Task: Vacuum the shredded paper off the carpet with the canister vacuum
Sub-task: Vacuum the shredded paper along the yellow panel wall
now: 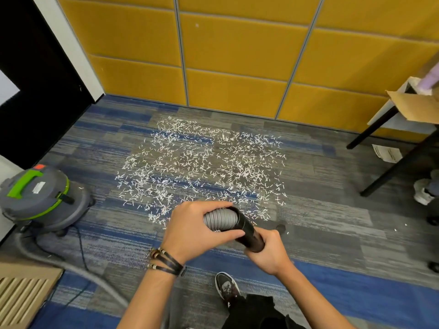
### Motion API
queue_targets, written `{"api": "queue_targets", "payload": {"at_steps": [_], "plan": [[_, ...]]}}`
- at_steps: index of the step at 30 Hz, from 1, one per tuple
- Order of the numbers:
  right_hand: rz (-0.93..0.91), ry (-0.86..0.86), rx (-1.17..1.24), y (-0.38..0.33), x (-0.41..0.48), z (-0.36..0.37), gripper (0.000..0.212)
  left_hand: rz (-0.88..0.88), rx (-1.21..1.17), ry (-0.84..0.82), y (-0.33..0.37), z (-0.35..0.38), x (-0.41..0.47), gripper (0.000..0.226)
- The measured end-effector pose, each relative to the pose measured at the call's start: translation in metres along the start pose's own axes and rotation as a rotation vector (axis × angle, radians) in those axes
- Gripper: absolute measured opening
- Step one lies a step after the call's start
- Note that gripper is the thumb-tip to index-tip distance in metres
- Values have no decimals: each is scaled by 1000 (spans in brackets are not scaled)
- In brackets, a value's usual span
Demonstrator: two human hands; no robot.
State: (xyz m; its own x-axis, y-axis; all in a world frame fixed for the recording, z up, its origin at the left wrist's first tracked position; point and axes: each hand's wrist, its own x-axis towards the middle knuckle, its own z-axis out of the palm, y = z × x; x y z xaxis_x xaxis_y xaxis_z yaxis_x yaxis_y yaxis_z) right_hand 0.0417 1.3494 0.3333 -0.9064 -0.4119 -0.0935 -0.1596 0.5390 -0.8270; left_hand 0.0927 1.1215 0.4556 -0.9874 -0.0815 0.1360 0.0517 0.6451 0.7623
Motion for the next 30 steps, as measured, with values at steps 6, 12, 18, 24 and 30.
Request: {"api": "queue_targets", "payload": {"at_steps": [6,12,18,24,30], "plan": [[-43,30,29,-21,3,11,33,81,111,5,12,-21,-2,63],[-76,-13,74,-33,-11,12,11,129,0,4,17,-40,-11,60],[-95,21,14,-46,-26,-3,24,158,-41,65,21,-42,-20,63],[-60,26,-59,-28,-41,1,16,135,-72,-32,11,-26,-37,60],[23,-24,-75,-9,-71,15,14,66,-91,-148,-6,-8,-60,64]]}}
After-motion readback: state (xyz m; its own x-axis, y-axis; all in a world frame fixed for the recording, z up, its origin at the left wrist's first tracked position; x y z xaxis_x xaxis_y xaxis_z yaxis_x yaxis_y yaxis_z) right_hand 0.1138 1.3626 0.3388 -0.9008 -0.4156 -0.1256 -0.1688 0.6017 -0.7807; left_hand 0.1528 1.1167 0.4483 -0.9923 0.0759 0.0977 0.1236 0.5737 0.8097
